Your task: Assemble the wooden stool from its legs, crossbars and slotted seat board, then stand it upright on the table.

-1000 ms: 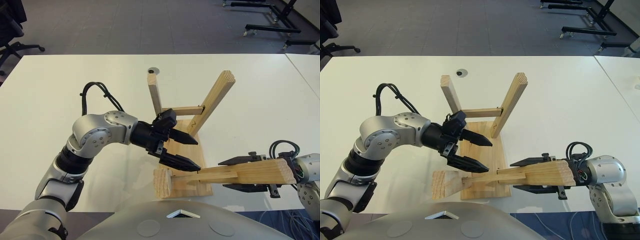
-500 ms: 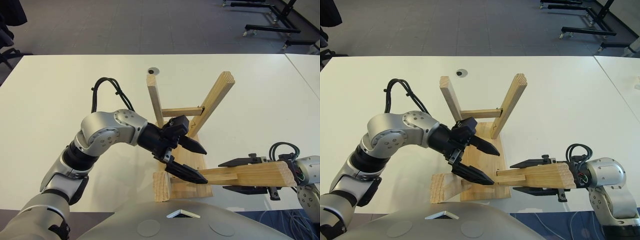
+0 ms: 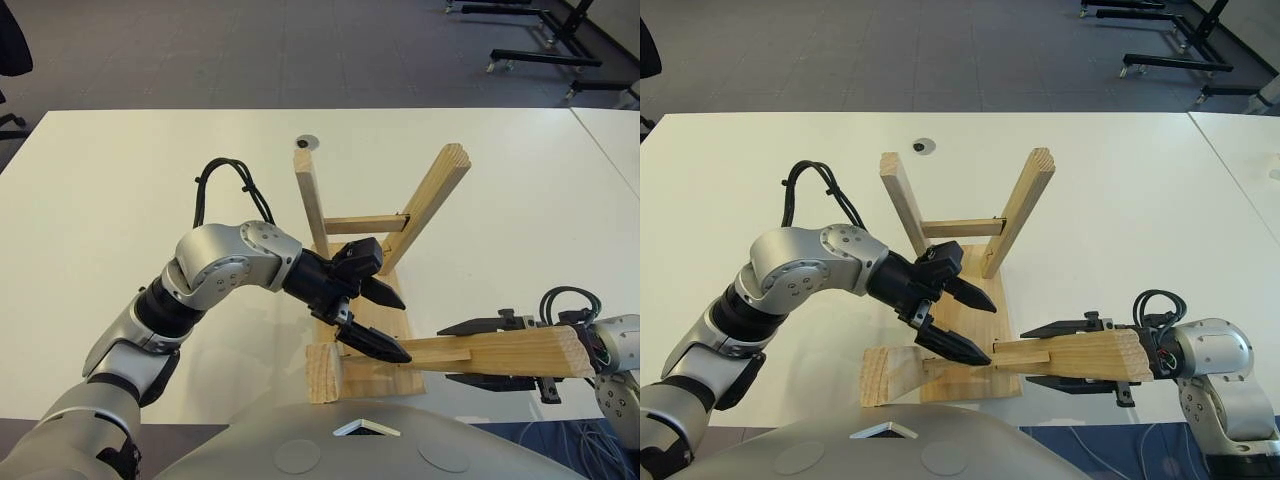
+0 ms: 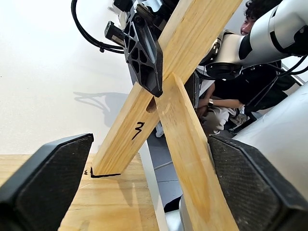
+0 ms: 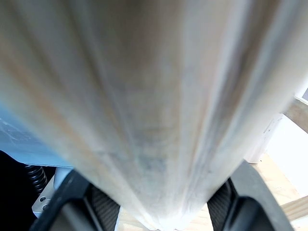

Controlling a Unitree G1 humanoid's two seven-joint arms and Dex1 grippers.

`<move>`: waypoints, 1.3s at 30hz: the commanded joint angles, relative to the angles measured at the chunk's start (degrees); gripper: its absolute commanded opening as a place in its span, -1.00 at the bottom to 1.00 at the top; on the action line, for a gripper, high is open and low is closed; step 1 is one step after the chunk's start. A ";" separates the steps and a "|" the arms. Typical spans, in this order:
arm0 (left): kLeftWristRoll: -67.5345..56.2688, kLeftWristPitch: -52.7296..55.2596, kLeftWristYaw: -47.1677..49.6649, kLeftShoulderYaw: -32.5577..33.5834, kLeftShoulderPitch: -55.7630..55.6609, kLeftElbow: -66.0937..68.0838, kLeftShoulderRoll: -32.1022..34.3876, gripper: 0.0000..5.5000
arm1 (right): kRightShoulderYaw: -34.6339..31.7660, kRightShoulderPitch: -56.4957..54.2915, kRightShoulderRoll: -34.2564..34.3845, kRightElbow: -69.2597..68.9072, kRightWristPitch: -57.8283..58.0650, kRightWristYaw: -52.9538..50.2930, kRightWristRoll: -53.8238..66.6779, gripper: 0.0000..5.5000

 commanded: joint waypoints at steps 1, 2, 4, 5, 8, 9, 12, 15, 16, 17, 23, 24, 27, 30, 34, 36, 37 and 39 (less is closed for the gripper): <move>4.50 2.05 1.94 -2.93 0.36 0.80 2.68 0.58 | 0.71 0.89 -0.51 -0.77 -0.42 0.91 -1.71 -0.25; 4.89 2.19 2.23 -3.29 0.39 0.96 2.78 0.58 | 0.75 0.88 -0.49 -0.73 -0.48 0.95 -1.75 -0.25; 5.18 2.66 2.71 -3.73 0.51 1.00 2.75 0.58 | 0.72 1.08 -0.47 -0.77 -0.64 1.00 -1.77 -0.25; 5.16 3.11 3.09 -3.78 0.65 0.99 2.69 0.58 | 0.69 1.23 -0.47 -0.82 -0.75 1.01 -1.75 -0.25; 5.70 3.35 3.58 -4.29 0.78 1.78 2.83 0.58 | 0.75 1.43 -0.53 -0.92 -1.05 1.06 -1.74 -0.25; 5.96 3.35 3.73 -4.44 0.80 2.01 2.97 0.58 | 0.86 1.51 -0.57 -0.94 -1.28 1.10 -1.79 -0.25; 6.87 2.76 4.14 -5.19 0.63 3.25 2.67 0.58 | 1.44 2.00 -0.51 -1.06 -2.21 1.18 -2.13 -0.25; 7.74 1.99 5.40 -5.74 1.41 3.73 2.01 0.58 | 2.35 2.67 -1.38 -1.21 -3.76 1.21 -2.31 -0.25; 8.00 1.84 5.98 -5.77 1.67 3.75 1.78 0.58 | 2.51 2.85 -1.52 -1.17 -4.15 1.24 -2.35 -0.25; 8.34 1.56 6.33 -5.95 1.83 3.96 1.58 0.58 | 2.74 2.96 -1.70 -1.11 -4.61 1.27 -2.40 -0.25; 8.88 0.74 6.76 -5.78 2.16 4.54 1.22 0.58 | 4.08 4.67 -3.10 -0.44 -7.37 1.19 -3.27 -0.25; 8.89 0.54 6.62 -5.68 2.14 4.51 1.40 0.58 | 4.52 4.01 -3.03 0.64 -6.70 1.00 -4.18 -0.25; 8.99 0.11 6.39 -5.31 1.94 4.62 1.79 0.58 | 6.76 0.47 -2.55 5.31 -6.41 0.56 -7.35 -0.25; 9.10 -0.18 6.30 -4.93 1.85 5.14 1.85 0.58 | 8.24 -1.03 -2.73 7.97 -6.98 0.77 -8.70 -0.25; 9.65 -1.20 6.12 -5.19 1.68 6.59 1.41 0.58 | 9.47 -1.46 -3.71 9.35 -8.76 1.15 -8.79 -0.25; 9.93 -1.80 6.07 -5.34 1.58 7.18 1.25 0.58 | 10.03 -0.88 -4.37 9.39 -10.14 1.25 -8.50 -0.25; 10.08 -2.15 6.12 -5.36 1.59 7.41 1.20 0.58 | 10.14 -0.62 -4.60 9.36 -10.67 1.27 -8.28 -0.25; 10.31 -2.87 6.28 -5.43 1.64 7.75 1.17 0.58 | 10.27 -0.42 -5.11 9.28 -11.62 1.29 -7.81 -0.25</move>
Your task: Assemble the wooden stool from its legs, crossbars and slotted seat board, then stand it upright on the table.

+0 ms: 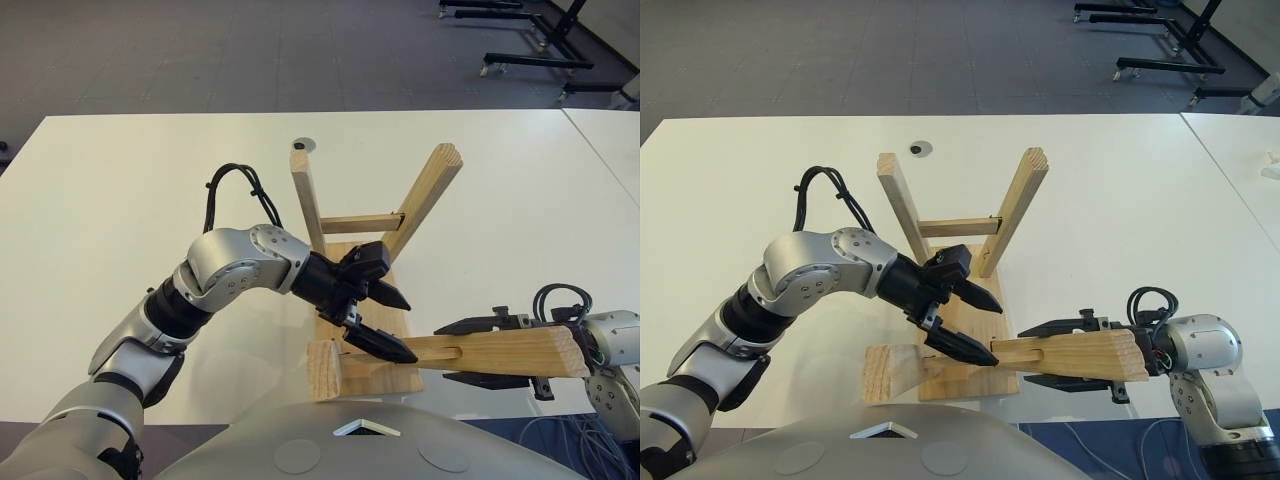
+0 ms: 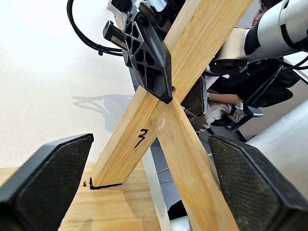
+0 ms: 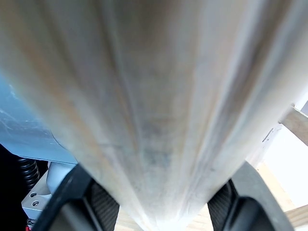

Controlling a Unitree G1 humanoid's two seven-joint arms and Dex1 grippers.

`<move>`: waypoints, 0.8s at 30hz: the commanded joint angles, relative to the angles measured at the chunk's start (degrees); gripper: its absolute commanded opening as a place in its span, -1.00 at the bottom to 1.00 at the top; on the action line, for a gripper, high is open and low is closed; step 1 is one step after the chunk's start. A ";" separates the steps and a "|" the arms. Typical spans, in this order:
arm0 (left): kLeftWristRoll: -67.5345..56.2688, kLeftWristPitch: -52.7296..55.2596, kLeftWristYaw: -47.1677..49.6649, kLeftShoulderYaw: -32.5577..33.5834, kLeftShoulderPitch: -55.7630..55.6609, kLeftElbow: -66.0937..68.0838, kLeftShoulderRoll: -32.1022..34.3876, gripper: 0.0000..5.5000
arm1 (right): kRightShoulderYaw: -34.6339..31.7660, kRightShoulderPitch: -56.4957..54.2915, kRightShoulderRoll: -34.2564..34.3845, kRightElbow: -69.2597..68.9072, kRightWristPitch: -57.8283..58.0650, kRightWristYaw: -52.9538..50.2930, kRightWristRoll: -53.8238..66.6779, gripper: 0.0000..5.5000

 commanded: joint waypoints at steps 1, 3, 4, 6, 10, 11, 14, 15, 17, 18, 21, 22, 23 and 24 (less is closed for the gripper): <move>8.72 0.85 5.45 -2.28 1.56 4.98 2.50 0.58 | 3.32 2.31 -2.32 3.88 -3.18 1.51 -9.81 -0.25; 8.76 -0.24 5.60 -1.89 1.85 4.79 2.50 0.58 | 3.61 2.17 -2.72 4.17 -3.83 1.52 -9.75 -0.25; 8.64 -1.18 5.47 -1.21 2.14 4.48 2.67 0.58 | 3.73 1.95 -2.85 4.36 -3.84 1.52 -9.70 -0.25; 7.83 -2.49 5.17 0.71 2.69 3.57 3.20 0.58 | 4.25 1.79 -3.40 4.75 -3.24 1.51 -9.81 -0.25; 7.70 -3.22 4.61 1.83 2.74 3.48 3.68 0.58 | 4.59 0.40 -2.81 5.34 -3.94 1.46 -9.21 0.08; 8.17 -3.30 4.46 2.02 2.70 3.55 3.56 0.58 | 4.41 -0.20 -2.63 5.13 -3.80 1.42 -8.75 0.14; 9.43 -3.78 3.67 2.72 2.82 3.91 3.47 0.58 | 3.20 -2.69 -1.75 4.48 -1.81 1.04 -7.18 0.35; 9.63 -3.88 3.45 3.08 2.99 3.90 3.53 0.58 | 2.75 -3.87 -1.46 4.50 -1.04 0.80 -6.68 0.40; 9.80 -4.13 3.10 4.10 3.44 3.63 3.60 0.58 | 1.94 -6.37 -1.00 4.88 0.60 -0.08 -5.99 0.53; 9.65 -4.38 2.97 4.99 3.74 3.32 3.59 0.58 | 1.69 -7.86 -0.73 5.32 1.50 -0.42 -5.87 0.59; 7.94 -4.25 2.50 8.50 5.09 0.70 4.19 0.58 | 1.08 -10.97 -0.02 6.61 3.69 -1.33 -6.42 0.78; 7.56 -3.92 2.55 9.59 5.58 0.01 4.26 0.58 | 1.23 -11.47 0.08 7.31 4.00 -1.42 -7.50 0.85; 7.45 -3.68 2.56 10.37 6.02 -0.47 4.45 0.58 | 1.96 -11.84 0.30 8.72 3.62 -1.19 -9.37 0.92; 7.38 -3.50 2.62 11.00 6.53 -0.85 4.66 0.58 | 2.95 -11.94 0.63 10.59 2.71 -0.98 -11.70 0.95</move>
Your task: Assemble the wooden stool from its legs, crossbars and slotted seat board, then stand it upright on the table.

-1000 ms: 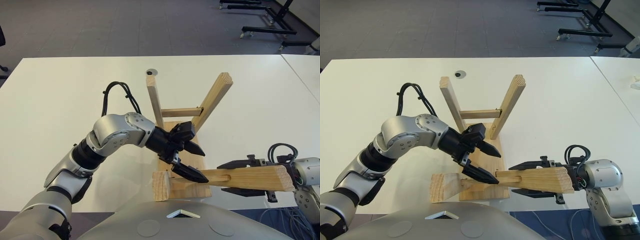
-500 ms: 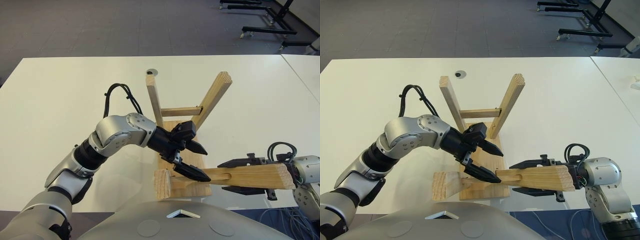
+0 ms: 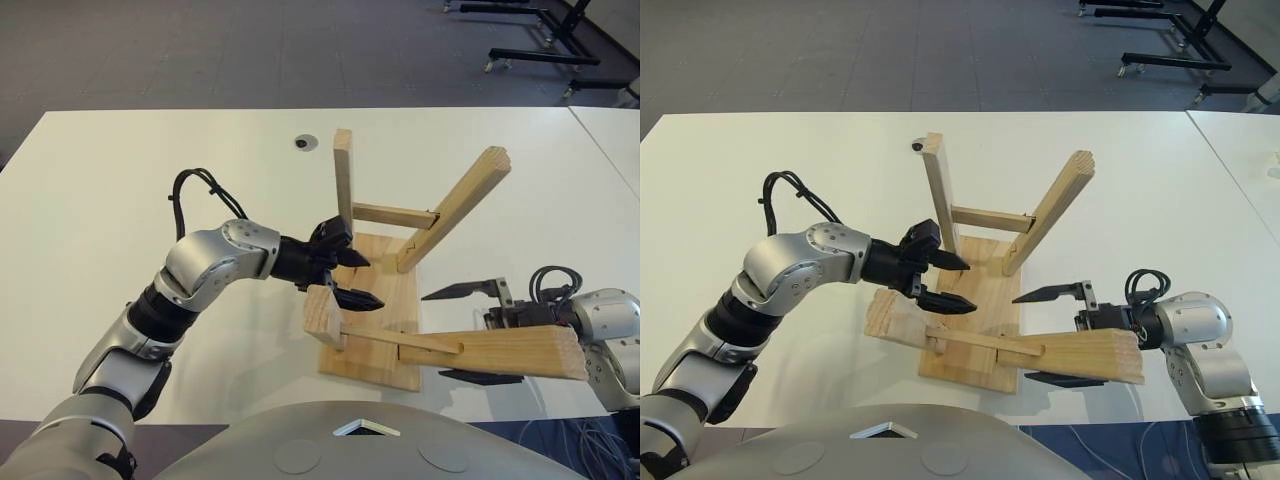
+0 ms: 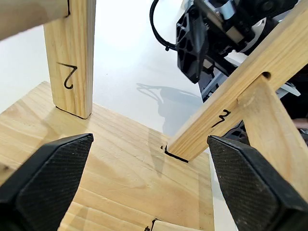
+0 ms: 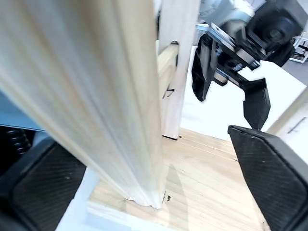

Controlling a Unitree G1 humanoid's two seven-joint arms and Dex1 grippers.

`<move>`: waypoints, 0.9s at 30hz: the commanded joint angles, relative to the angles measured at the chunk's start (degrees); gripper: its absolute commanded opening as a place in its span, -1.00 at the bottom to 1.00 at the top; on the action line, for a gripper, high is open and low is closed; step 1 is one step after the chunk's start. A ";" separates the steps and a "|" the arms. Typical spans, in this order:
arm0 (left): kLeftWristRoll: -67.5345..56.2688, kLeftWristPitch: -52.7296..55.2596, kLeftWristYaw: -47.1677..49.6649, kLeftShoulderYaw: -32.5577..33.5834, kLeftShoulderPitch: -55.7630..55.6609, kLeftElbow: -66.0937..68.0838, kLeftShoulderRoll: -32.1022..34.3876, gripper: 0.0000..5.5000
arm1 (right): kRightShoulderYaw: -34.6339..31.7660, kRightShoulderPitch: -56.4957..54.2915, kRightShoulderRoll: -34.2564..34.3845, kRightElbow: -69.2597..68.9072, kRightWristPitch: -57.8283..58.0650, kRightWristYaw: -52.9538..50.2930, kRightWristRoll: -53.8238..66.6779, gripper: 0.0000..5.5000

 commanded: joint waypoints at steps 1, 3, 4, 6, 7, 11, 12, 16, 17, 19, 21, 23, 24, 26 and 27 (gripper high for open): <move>-0.44 0.68 0.22 2.43 1.48 -1.76 1.08 0.58 | 2.13 -1.33 0.93 5.36 -2.08 0.39 -7.04 0.95; -0.43 0.81 0.48 3.12 2.19 -2.05 1.32 0.58 | 3.49 -1.45 2.07 9.10 -4.61 0.88 -10.35 0.95; -0.40 0.80 0.69 3.51 2.56 -2.12 1.47 0.58 | 3.98 -1.71 2.43 10.51 -5.46 1.12 -11.35 0.95; -0.51 0.87 1.00 4.45 3.32 -2.53 1.81 0.58 | 4.55 -2.00 2.78 12.31 -6.69 1.52 -12.39 0.95; -0.66 0.89 1.23 5.17 3.93 -2.96 2.07 0.58 | 4.62 -2.13 2.84 13.01 -7.14 1.65 -12.73 0.95; -4.14 0.13 0.65 11.47 8.12 -7.41 4.15 0.58 | 3.86 -4.48 3.16 15.16 -6.14 0.97 -12.12 0.95; -5.39 -0.32 0.29 13.87 9.54 -8.89 4.92 0.58 | 3.58 -5.41 3.17 15.62 -5.52 0.51 -12.00 0.95; -10.52 -2.34 -0.36 24.16 15.56 -13.17 7.64 0.58 | 2.69 -10.00 4.01 19.57 -3.07 -1.85 -12.36 0.95; -12.27 -2.77 -0.50 27.22 17.09 -13.70 7.99 0.58 | 2.27 -11.62 4.32 20.59 -1.46 -2.56 -11.73 0.95; -15.32 -3.60 -0.90 32.37 19.41 -13.95 8.70 0.58 | 0.91 -14.61 4.82 21.73 2.52 -3.59 -9.52 0.95; -18.13 -4.25 -1.67 37.00 21.72 -13.51 9.51 0.58 | -0.47 -17.03 4.66 21.54 7.18 -4.04 -7.06 0.95; -20.37 -4.96 -2.50 41.07 24.79 -13.54 10.33 0.58 | -0.97 -18.80 3.90 21.15 13.22 -3.72 -4.98 0.95; -21.87 -5.17 -3.17 43.17 27.08 -14.10 10.69 0.58 | -1.07 -19.08 3.22 20.56 16.60 -3.15 -3.83 0.95; -23.82 -5.75 -4.35 45.79 31.06 -15.04 10.90 0.58 | -1.83 -15.14 1.66 15.90 20.29 -2.51 -2.56 0.95; -24.06 -6.12 -4.29 46.26 32.88 -15.68 10.76 0.58 | -3.27 -8.23 1.12 9.67 20.15 -2.82 -2.30 0.95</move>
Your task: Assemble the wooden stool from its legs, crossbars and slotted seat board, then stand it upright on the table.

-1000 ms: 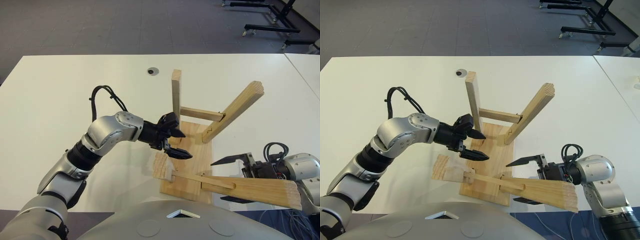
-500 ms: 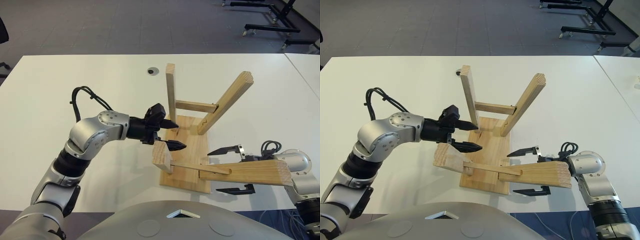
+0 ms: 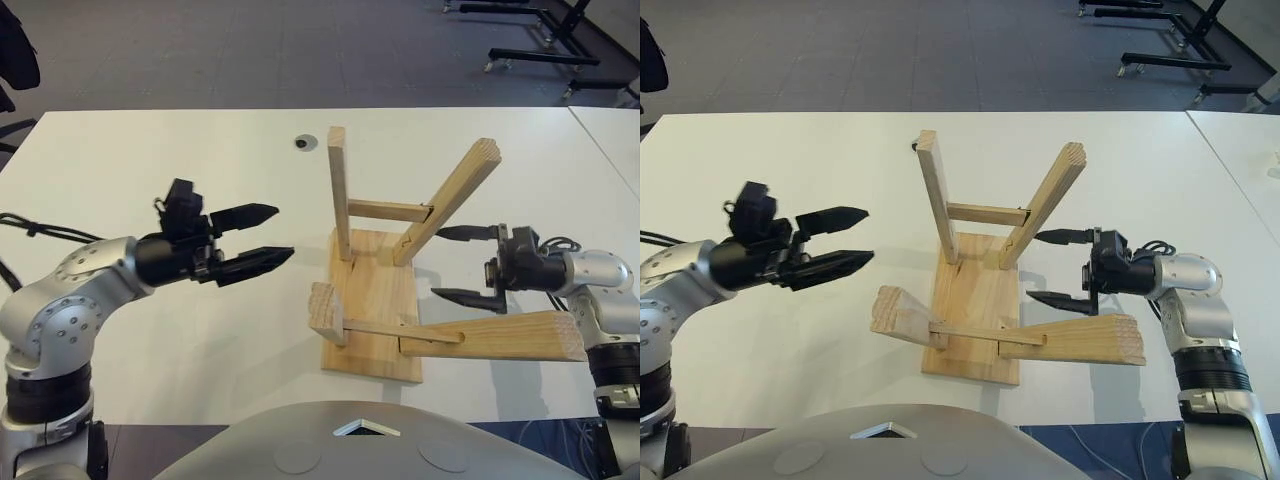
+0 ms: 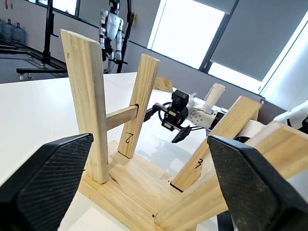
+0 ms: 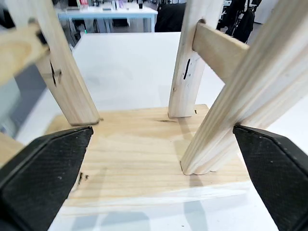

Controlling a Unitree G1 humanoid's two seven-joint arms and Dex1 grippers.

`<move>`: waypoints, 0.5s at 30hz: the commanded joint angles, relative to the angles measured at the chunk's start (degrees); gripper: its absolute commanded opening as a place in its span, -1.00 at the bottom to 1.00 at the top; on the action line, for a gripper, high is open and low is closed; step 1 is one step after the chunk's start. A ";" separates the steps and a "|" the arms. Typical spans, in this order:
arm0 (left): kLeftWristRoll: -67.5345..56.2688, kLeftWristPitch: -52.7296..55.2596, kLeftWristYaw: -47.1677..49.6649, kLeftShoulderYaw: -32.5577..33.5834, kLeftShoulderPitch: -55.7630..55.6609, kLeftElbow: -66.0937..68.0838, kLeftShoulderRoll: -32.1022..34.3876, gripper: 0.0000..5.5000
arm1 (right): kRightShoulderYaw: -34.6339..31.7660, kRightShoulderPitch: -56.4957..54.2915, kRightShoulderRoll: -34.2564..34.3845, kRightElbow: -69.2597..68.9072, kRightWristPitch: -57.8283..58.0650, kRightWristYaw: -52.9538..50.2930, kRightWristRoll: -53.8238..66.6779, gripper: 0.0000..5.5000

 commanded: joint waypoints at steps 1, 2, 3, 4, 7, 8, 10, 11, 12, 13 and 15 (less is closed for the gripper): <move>-1.61 -1.76 0.00 2.13 5.87 -2.70 0.29 0.58 | -3.82 15.14 -2.98 -15.59 1.89 -0.05 1.39 0.95; -1.41 -2.05 0.71 1.50 6.72 -3.46 -0.01 0.58 | -4.49 18.56 -3.59 -18.47 1.80 -0.52 0.64 0.95; -1.05 -2.36 1.48 0.59 7.14 -4.16 -0.35 0.58 | -4.45 20.08 -4.39 -19.31 1.46 -0.93 -1.21 0.95; 0.00 -2.78 2.40 -0.62 7.66 -5.00 -0.61 0.58 | -4.21 20.45 -5.07 -18.72 1.09 -1.07 -2.95 0.95; 0.62 -3.66 4.24 -2.93 9.33 -6.91 -1.25 0.58 | -3.52 19.40 -4.90 -15.53 -1.27 -1.71 -6.69 0.95; 0.45 -3.97 4.60 -3.47 9.68 -7.32 -1.44 0.58 | -3.39 18.60 -4.26 -14.54 -2.11 -2.22 -7.39 0.95; 0.27 -4.52 5.34 -4.38 9.91 -7.85 -1.71 0.58 | -2.69 16.75 -3.16 -12.53 -4.07 -3.74 -9.57 0.95; 0.14 -4.84 5.79 -4.77 9.92 -8.03 -1.74 0.58 | -1.87 16.08 -2.82 -12.14 -4.37 -3.99 -10.38 0.95; 0.11 -5.07 6.14 -5.12 9.84 -8.09 -1.77 0.58 | -1.14 15.71 -2.47 -12.10 -4.31 -4.22 -10.86 0.95; 0.51 -5.45 6.20 -5.34 9.80 -7.73 -1.71 0.58 | -0.12 15.49 -1.71 -12.63 -3.89 -5.18 -11.49 0.95; 1.83 -6.43 6.35 -5.57 9.81 -6.43 -1.55 0.58 | 2.01 15.34 -0.06 -13.96 -3.46 -7.39 -12.92 0.95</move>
